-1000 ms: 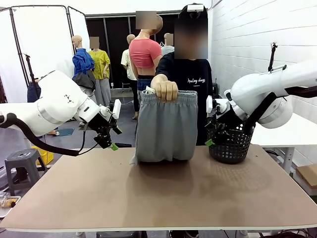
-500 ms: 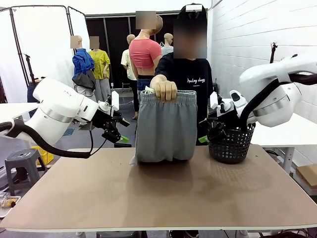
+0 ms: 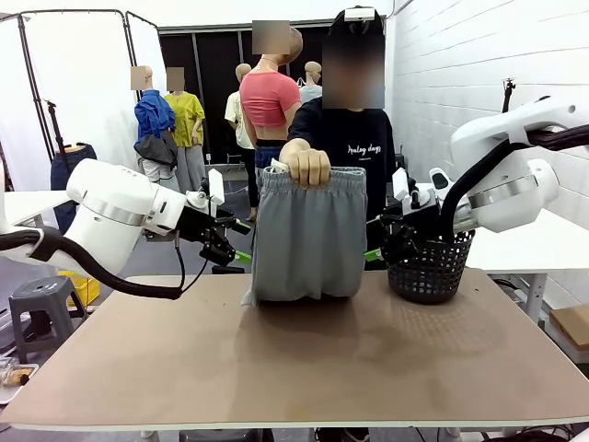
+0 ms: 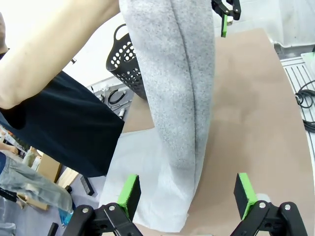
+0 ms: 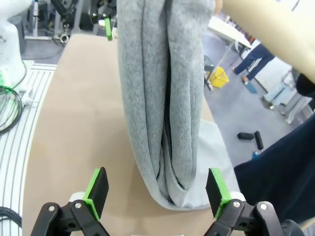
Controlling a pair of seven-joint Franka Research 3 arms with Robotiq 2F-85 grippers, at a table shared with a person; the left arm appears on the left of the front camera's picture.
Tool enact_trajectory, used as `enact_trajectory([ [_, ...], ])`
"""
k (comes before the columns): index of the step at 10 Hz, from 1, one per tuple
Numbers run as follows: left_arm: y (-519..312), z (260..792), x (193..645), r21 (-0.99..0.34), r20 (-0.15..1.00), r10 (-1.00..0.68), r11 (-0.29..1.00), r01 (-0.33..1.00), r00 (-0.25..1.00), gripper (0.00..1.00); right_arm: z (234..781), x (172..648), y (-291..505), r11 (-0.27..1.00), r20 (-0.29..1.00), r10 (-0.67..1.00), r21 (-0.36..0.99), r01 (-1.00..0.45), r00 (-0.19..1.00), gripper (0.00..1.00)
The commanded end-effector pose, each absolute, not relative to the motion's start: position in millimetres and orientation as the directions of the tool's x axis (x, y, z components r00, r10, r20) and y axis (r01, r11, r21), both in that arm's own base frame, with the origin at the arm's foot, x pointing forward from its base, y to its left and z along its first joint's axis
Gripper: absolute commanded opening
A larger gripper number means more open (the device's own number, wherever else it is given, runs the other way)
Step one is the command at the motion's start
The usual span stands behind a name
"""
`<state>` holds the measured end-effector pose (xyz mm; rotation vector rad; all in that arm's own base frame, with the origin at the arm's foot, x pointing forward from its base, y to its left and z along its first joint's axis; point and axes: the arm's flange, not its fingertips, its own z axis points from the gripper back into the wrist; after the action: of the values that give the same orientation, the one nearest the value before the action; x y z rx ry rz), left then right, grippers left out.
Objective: Fold the training pants.
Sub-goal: Grab both ends of the Training pants handed by a person.
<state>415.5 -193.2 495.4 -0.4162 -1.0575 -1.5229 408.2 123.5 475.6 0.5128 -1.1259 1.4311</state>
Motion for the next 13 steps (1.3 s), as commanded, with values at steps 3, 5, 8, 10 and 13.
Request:
enact_trajectory([
  [3,-204.0,500.3,426.1,0.401,0.791,-0.532,0.079,0.913,-0.302,1.0,473.2,418.5,130.3,0.119,0.848,0.453,-0.364,-0.924,-0.276,1.0],
  [5,-212.1,506.7,425.1,0.419,0.799,-0.513,0.101,0.903,-0.314,1.0,477.1,420.1,133.2,0.113,0.854,0.431,-0.371,-0.922,-0.291,1.0],
  [8,-224.2,512.2,422.1,0.404,0.826,-0.454,0.066,0.912,-0.333,1.0,490.1,423.6,139.1,0.069,0.871,0.372,-0.372,-0.926,-0.322,1.0],
  [10,-232.5,513.9,419.9,0.378,0.855,-0.395,0.032,0.925,-0.335,1.0,499.4,424.9,141.6,0.046,0.884,0.324,-0.371,-0.927,-0.337,1.0],
  [13,-244.0,515.1,422.3,0.361,0.881,-0.344,0.042,0.932,-0.326,1.0,502.3,432.3,151.7,-0.01,0.918,0.221,-0.336,-0.942,-0.33,1.0],
])
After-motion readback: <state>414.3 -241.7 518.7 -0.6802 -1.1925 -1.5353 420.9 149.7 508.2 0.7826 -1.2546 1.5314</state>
